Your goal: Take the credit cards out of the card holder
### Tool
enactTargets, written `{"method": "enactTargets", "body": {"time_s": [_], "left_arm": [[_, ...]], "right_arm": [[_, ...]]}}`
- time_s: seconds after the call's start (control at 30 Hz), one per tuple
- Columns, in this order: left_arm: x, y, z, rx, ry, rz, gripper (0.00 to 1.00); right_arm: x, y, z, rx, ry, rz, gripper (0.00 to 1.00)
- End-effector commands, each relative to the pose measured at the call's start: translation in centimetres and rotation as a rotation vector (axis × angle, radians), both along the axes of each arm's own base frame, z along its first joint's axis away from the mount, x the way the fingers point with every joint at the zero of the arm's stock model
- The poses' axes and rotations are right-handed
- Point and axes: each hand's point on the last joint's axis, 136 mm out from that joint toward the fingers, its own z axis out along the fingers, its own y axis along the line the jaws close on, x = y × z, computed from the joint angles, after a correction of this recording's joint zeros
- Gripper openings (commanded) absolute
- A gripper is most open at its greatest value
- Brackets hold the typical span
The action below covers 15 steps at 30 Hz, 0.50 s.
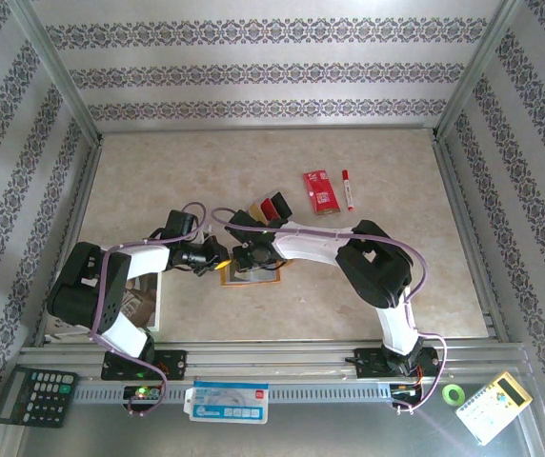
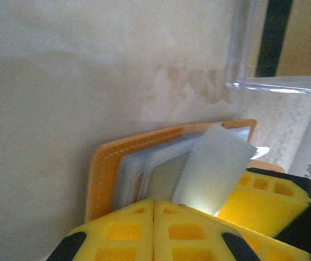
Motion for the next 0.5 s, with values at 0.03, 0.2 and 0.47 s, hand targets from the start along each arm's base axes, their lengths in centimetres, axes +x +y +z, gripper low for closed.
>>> {"method": "enactTargets", "body": {"time_s": [0.03,0.2,0.47], "left_arm": [[-0.9,1.3,-2.2,0.129,0.040,-0.024,0.06],[-1.1,1.4,-2.5,0.137,0.051,-0.033,0.06],[0.1,0.5,0.4,0.090,-0.014,-0.059,0.07]], "right_arm": [[0.3,-2.4,0.5,-0.062,-0.044,-0.020,0.34],[0.9,-5.5,2.0,-0.134,-0.131,-0.114,0.37],[1.8,-8.6,5.9,-0.118,-0.264,-0.251,0.39]]}}
